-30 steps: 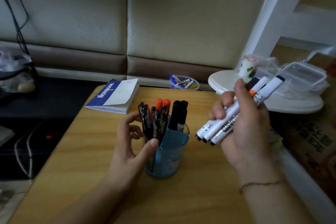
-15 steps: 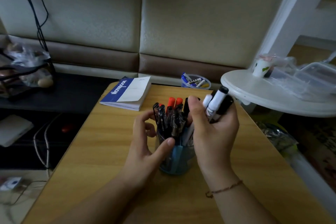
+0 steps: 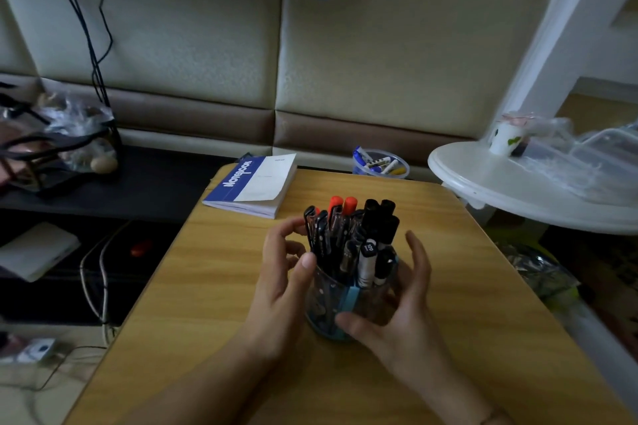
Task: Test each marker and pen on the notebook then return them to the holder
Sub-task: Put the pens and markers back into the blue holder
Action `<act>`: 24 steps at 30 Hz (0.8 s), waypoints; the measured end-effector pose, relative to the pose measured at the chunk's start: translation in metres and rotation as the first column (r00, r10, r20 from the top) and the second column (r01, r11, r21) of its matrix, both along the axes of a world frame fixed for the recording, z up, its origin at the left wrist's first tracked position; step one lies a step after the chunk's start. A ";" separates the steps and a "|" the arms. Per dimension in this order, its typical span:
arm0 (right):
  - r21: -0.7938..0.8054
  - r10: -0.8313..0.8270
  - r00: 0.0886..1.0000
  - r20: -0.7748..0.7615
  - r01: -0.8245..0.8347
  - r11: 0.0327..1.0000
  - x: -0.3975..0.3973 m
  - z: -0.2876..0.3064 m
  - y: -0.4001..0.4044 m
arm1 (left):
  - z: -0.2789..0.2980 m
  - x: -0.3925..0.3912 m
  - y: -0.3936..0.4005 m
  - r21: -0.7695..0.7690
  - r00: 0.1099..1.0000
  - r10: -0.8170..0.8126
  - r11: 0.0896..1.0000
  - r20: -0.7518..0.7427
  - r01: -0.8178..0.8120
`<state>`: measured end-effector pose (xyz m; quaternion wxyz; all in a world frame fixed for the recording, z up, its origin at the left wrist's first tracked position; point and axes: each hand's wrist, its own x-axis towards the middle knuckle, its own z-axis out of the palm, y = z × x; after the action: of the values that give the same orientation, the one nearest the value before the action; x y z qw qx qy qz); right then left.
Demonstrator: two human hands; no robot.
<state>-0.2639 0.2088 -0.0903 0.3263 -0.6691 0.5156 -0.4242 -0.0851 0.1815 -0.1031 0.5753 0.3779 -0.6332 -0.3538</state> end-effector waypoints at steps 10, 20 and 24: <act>0.054 -0.134 0.987 -0.088 0.139 0.989 -0.021 0.015 -0.030 | 0.022 0.061 -0.107 0.026 0.749 0.480 0.834 0.456 -0.551; 0.033 -0.361 0.918 -0.161 0.371 0.928 -0.064 0.023 -0.203 | 0.010 0.079 -0.140 0.068 0.297 0.105 0.852 0.949 -0.519; 0.047 -0.382 0.913 -0.144 0.392 0.919 -0.061 0.022 -0.238 | 0.016 0.070 -0.142 0.075 0.220 0.042 0.864 0.975 -0.499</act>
<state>-0.3246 -0.0295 -0.0679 0.2257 -0.5678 0.6737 -0.4157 -0.0153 0.0393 -0.0874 0.0479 0.7207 -0.6889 -0.0599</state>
